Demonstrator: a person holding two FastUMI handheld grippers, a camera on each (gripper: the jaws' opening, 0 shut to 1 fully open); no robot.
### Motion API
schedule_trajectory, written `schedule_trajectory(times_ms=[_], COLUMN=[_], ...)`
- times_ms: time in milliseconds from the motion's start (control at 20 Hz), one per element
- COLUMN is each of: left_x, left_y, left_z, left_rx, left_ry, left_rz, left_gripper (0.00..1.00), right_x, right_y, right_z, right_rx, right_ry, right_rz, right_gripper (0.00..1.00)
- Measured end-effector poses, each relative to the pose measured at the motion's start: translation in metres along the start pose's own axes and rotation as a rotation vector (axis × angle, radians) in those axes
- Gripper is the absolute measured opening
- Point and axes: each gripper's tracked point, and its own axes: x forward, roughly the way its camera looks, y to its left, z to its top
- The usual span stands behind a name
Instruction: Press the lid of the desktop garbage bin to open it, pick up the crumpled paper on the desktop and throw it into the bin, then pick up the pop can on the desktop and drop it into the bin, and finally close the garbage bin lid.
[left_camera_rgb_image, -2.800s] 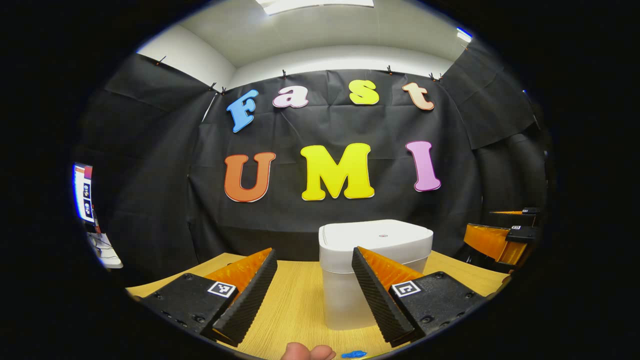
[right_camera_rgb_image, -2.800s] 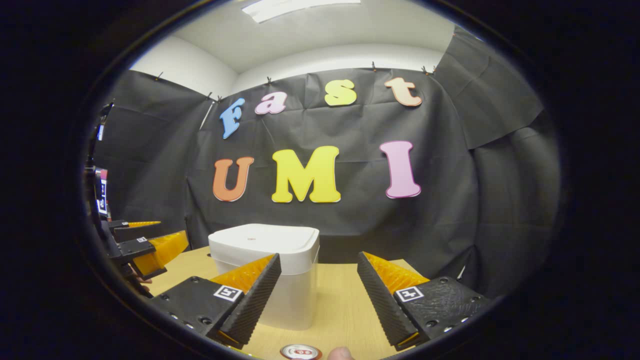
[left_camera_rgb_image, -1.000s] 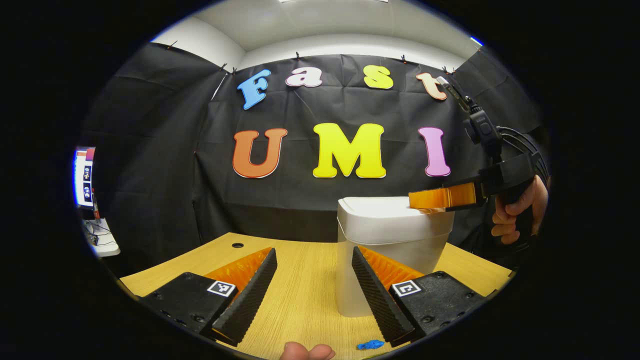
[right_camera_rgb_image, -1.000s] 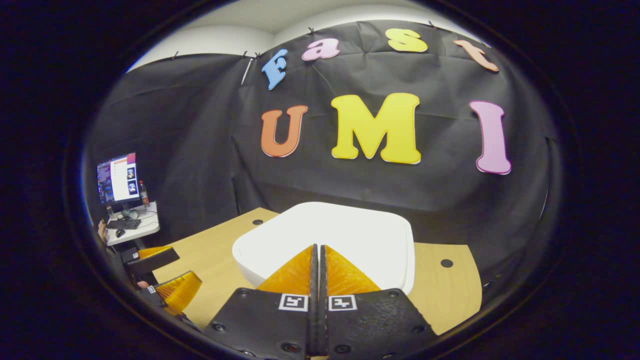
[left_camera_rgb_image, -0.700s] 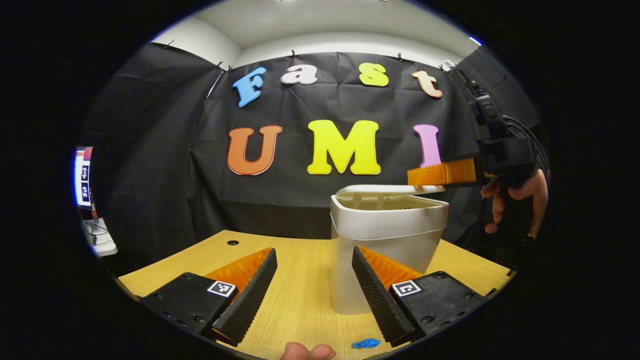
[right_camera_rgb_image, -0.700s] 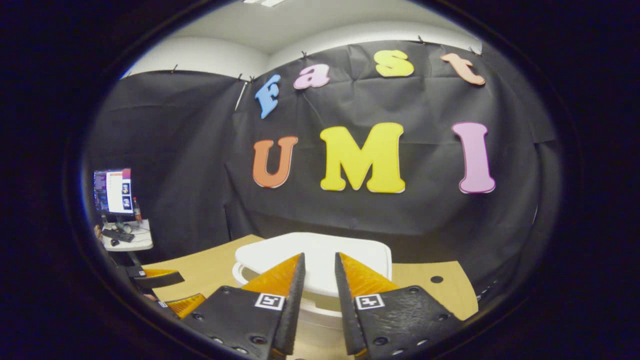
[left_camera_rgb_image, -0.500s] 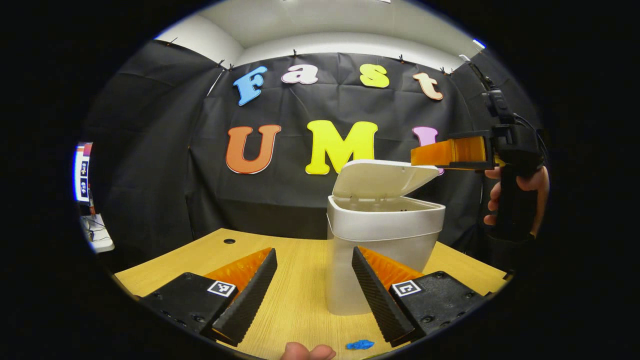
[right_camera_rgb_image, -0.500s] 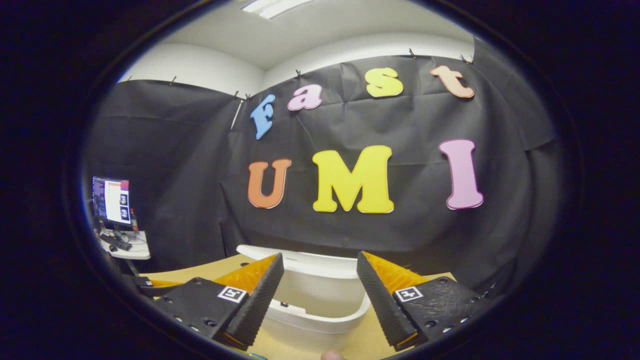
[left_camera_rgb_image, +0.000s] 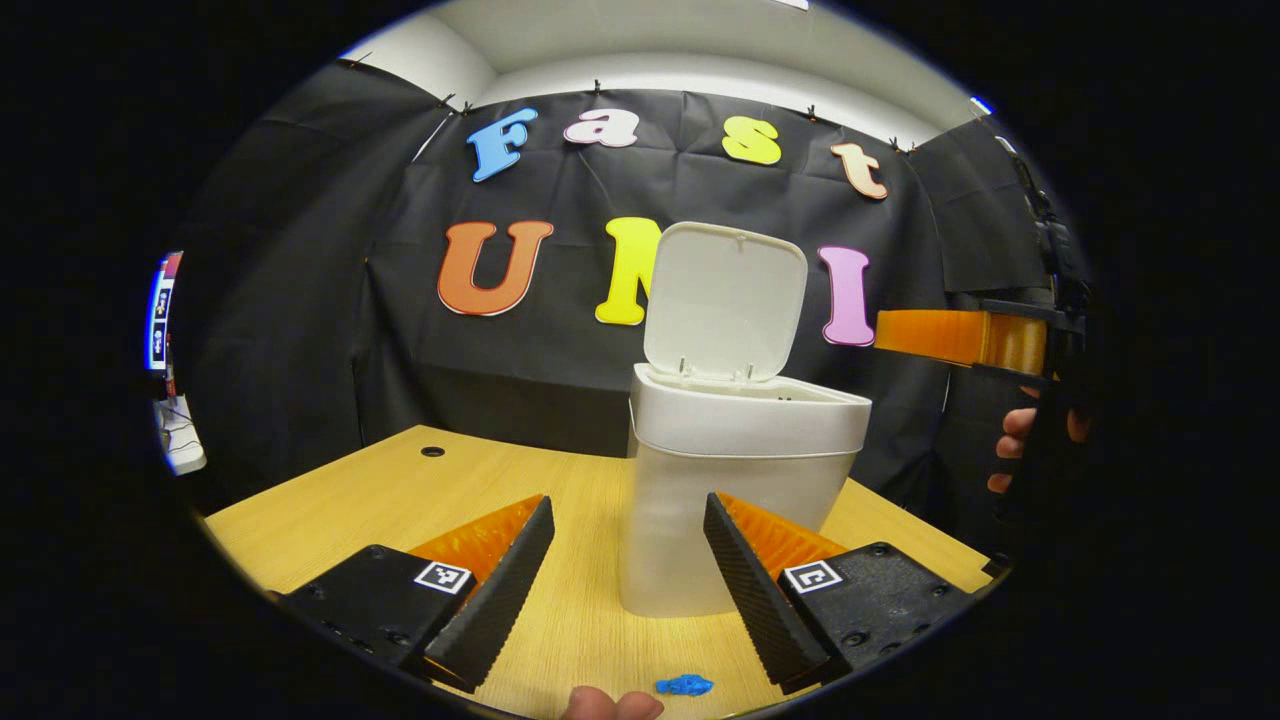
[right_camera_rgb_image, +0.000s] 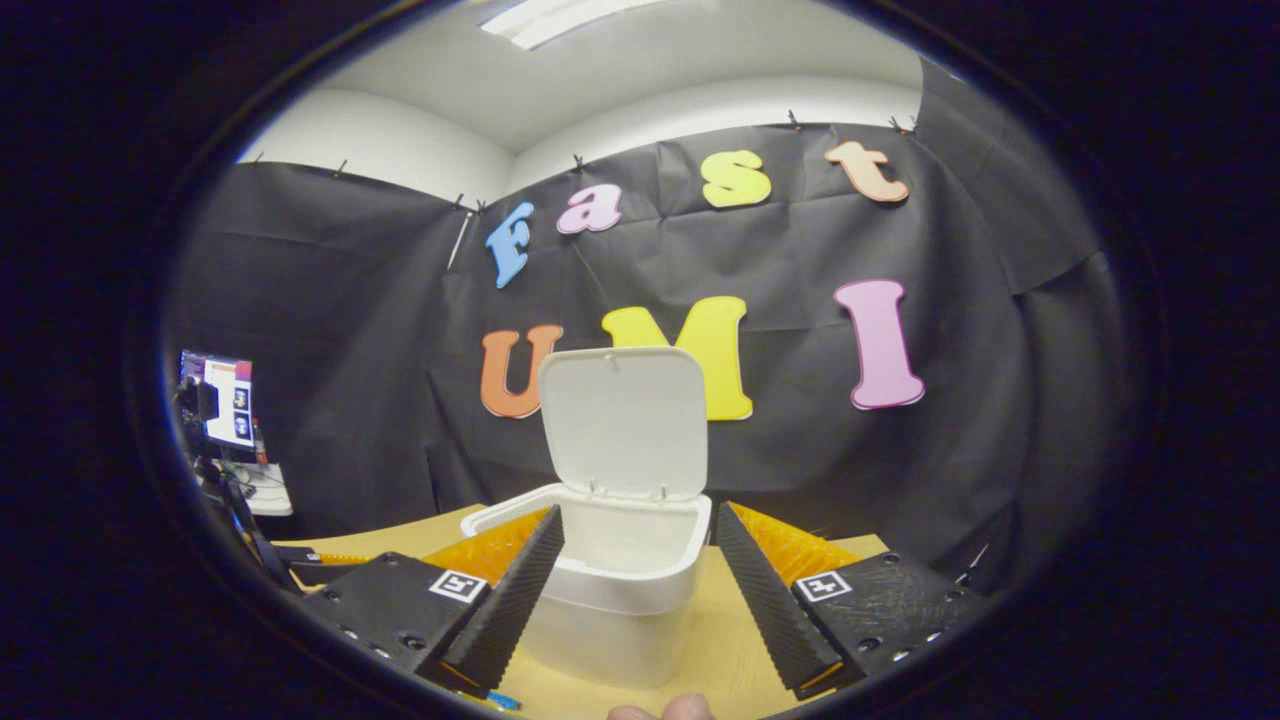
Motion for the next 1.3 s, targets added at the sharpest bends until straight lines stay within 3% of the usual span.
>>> schedule_trajectory(times_ms=[350, 700, 850, 1300], left_x=[-0.007, -0.022, -0.029, -0.042], left_y=[-0.011, -0.027, -0.035, -0.037], left_z=[-0.022, -0.102, -0.139, -0.198], left_rx=[0.034, 0.049, 0.023, 0.048], left_ry=[0.026, 0.176, 0.265, 0.417], left_rz=[-0.005, -0.021, -0.032, -0.039], left_gripper=[0.98, 0.98, 0.98, 0.98], right_x=[-0.044, -0.088, -0.102, -0.119], right_y=[-0.029, -0.051, -0.066, -0.07], right_z=[-0.033, -0.107, -0.12, -0.147], right_rx=[-0.042, -0.026, -0.015, -0.019], right_ry=[-0.009, 0.075, 0.074, 0.094], right_rz=[-0.082, -0.113, -0.165, -0.176], right_gripper=[0.96, 0.96, 0.95, 0.94])
